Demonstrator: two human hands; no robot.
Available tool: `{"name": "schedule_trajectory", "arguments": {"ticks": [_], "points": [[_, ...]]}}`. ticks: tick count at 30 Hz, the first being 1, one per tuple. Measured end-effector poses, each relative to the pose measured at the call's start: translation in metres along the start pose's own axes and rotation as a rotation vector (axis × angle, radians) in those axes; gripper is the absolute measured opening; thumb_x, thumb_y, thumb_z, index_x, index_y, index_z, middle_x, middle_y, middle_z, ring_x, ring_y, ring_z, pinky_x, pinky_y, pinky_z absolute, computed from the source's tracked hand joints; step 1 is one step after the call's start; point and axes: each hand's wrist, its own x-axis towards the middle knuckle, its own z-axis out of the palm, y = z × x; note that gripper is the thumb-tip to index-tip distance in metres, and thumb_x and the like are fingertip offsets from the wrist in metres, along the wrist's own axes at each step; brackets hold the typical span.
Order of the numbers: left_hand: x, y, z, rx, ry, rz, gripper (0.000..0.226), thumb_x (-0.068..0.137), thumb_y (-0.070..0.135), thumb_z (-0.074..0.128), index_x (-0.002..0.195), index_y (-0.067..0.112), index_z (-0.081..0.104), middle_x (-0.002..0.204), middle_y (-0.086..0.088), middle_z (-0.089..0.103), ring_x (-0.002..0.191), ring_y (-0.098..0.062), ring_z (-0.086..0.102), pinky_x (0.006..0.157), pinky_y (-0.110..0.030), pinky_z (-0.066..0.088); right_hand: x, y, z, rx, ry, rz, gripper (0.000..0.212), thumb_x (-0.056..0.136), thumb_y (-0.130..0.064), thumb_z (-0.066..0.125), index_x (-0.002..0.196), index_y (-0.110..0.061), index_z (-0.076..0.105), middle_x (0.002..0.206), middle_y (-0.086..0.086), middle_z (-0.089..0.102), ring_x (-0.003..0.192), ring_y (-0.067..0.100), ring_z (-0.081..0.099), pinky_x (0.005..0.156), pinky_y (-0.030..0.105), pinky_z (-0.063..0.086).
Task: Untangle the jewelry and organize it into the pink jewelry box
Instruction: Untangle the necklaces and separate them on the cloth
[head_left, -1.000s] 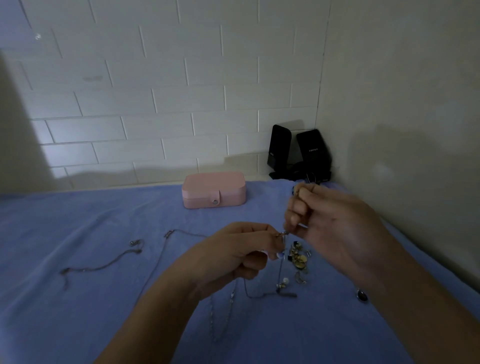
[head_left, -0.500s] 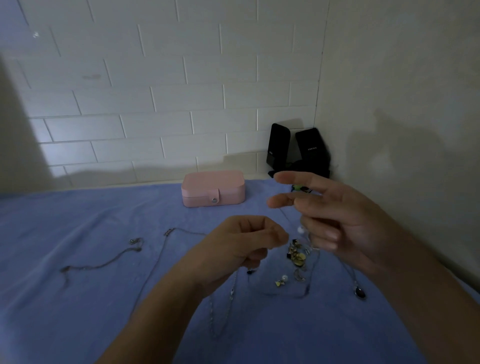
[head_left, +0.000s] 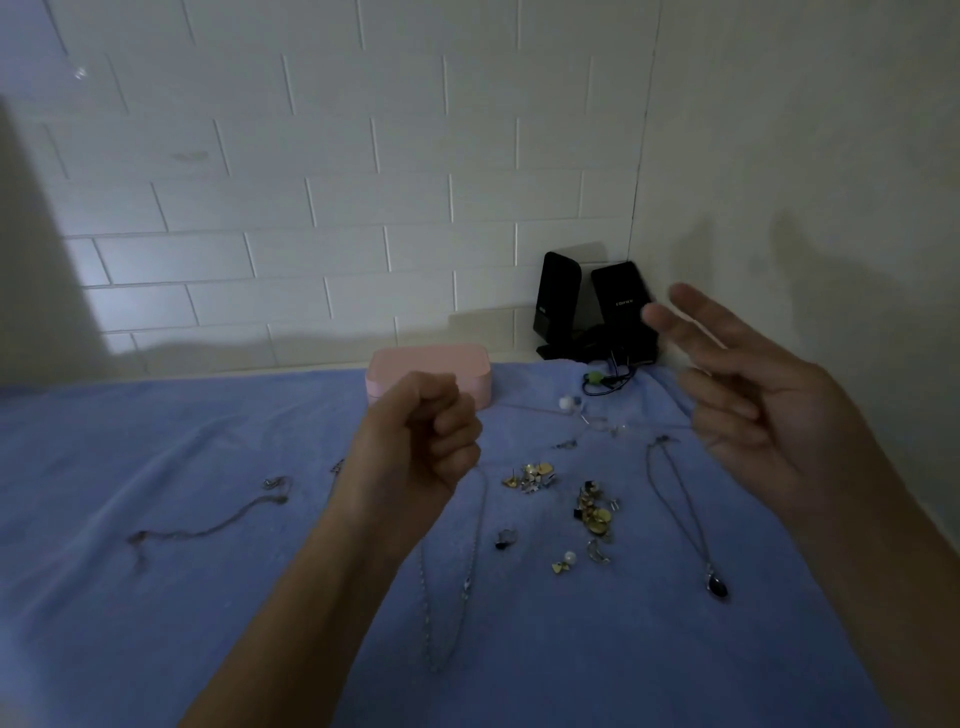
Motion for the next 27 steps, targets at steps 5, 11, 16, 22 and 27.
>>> {"name": "schedule_trajectory", "arguments": {"ticks": [5,11,16,22,27], "points": [[-0.005,0.004,-0.006,0.226,-0.303,-0.153,0.034,0.063,0.026,0.063,0.041,0.020,0.039,0.042,0.002,0.039,0.037,-0.007,0.019,0.035,-0.017,0.019,0.005,0.001,-0.019,0.162,-0.022,0.000,0.045,0.048,-0.005,0.065,0.089,-0.015,0.077,0.109,0.006,0.071,0.038,0.001,0.043,0.029,0.010,0.034],[-0.009,-0.008,-0.005,1.079,-0.334,-0.301,0.028,0.096,0.014,0.049,0.086,0.003,0.073,0.077,-0.016,0.073,0.034,-0.011,0.036,0.038,-0.017,0.031,0.009,0.002,-0.037,0.288,-0.374,0.131,0.037,0.089,0.002,0.055,0.124,-0.009,0.061,0.137,0.015,0.052,0.068,0.010,0.069,0.041,0.017,0.052],[-0.003,-0.018,-0.007,1.431,-0.171,-0.028,0.067,0.070,0.034,0.079,0.130,0.028,0.048,0.096,0.015,0.068,0.046,0.003,0.049,0.056,-0.013,0.039,0.005,0.010,-0.030,0.034,-0.283,0.218,0.072,0.050,-0.034,0.091,0.116,-0.017,0.067,0.125,0.011,0.063,0.057,0.009,0.067,0.041,0.014,0.050],[-0.001,-0.024,-0.006,1.537,-0.116,0.228,0.118,0.050,0.053,0.083,0.143,0.035,0.012,0.128,0.015,0.039,0.083,-0.003,0.047,0.074,-0.015,0.038,0.012,0.034,-0.022,0.100,-0.234,0.380,0.103,0.041,-0.064,0.082,0.130,-0.021,0.055,0.131,0.016,0.057,0.110,0.036,0.062,0.078,0.043,0.057],[-0.003,-0.023,-0.002,1.536,-0.105,0.268,0.130,0.051,0.048,0.086,0.148,0.029,0.002,0.142,0.007,0.027,0.109,-0.016,0.045,0.090,-0.023,0.040,0.011,0.030,-0.021,-0.023,-0.074,0.439,0.071,0.078,-0.065,0.033,0.111,-0.008,0.059,0.082,0.012,0.071,0.049,0.015,0.063,0.050,0.026,0.055]]}}
